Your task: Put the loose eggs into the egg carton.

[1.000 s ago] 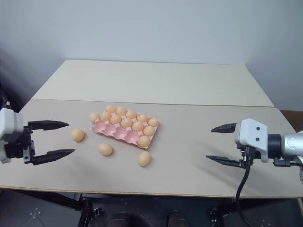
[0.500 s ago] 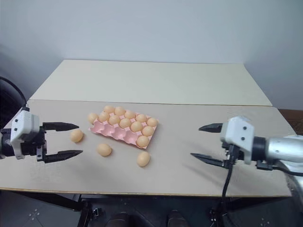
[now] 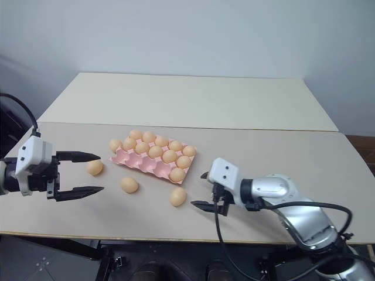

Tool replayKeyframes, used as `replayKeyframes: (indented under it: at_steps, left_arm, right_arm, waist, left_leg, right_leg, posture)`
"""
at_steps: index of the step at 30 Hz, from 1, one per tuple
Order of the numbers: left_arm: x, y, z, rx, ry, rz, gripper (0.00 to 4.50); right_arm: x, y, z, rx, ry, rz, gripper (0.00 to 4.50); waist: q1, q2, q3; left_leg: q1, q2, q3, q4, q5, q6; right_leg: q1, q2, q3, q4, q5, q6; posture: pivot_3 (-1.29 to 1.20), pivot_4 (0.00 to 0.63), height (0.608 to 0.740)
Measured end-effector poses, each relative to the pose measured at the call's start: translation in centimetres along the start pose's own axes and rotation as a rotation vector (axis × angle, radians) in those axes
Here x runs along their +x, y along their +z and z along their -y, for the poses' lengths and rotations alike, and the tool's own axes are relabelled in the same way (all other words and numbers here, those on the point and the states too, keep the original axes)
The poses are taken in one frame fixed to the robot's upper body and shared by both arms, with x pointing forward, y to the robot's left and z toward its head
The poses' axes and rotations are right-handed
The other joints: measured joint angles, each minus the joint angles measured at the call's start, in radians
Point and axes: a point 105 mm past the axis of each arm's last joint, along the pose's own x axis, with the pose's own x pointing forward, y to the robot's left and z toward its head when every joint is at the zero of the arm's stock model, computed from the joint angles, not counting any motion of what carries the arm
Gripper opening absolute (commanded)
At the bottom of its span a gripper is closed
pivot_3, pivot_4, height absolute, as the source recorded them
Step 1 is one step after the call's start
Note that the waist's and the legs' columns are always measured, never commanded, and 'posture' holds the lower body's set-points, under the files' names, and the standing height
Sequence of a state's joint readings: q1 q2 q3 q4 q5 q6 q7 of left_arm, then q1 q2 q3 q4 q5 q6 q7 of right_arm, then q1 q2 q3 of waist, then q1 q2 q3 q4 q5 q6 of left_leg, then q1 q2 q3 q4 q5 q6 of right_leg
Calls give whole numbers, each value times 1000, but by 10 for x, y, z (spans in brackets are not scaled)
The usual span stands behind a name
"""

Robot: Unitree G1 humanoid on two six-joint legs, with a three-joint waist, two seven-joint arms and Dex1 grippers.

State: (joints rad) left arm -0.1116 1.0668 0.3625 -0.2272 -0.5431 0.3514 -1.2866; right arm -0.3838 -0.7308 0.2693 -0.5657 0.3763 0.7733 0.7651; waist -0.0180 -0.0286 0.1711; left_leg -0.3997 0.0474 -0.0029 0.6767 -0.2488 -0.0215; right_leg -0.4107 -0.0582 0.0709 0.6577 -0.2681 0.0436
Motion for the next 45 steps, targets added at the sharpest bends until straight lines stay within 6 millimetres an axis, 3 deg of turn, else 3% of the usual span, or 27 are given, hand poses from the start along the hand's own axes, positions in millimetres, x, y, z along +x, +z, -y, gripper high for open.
replayKeyframes:
  at_steps: [15,26,29,33,39,45]
  left_arm:
    - [3,-1,3,-5,4,-19,4479]
    - [4,-5,6,-47,16,-49,4479]
    - [4,-5,6,-47,19,-50,4500]
    - [4,-6,6,-53,23,-55,4500]
    - [4,-9,7,-58,25,-62,4500]
    - [-11,-24,1,-72,78,-150,4500]
  right_arm:
    - [39,-6,-23,67,-17,-40,4500]
    - [54,-4,-13,69,-68,-65,4500]
    - [55,-5,-15,71,-60,-72,3924]
    - [58,-5,-20,73,-46,-74,2678]
    - [55,-6,-21,61,-37,-89,2603]
    - [28,-3,-21,12,-14,-96,2603]
  waist:
    - [-1,-1,0]
    - [-4,-1,0]
    - [-4,-1,0]
    - [-4,-1,0]
    - [-4,-1,0]
    - [-5,-1,0]
  left_leg:
    - [-8,0,0,1,0,0]
    - [-7,0,0,1,0,0]
    - [-7,0,0,1,0,0]
    - [-7,0,0,1,0,0]
    - [-7,0,0,1,0,0]
    - [-7,0,0,1,0,0]
  right_leg:
    - [-11,0,0,5,0,0]
    - [-11,0,0,6,0,-1]
    - [-11,0,0,6,0,-1]
    - [-11,0,0,6,0,-1]
    - [-11,0,0,5,0,-1]
    - [-11,0,0,6,0,-1]
  posture:
    - [0,150,740]
    - [0,150,740]
    - [0,150,740]
    - [0,150,740]
    - [0,150,740]
    - [0,150,740]
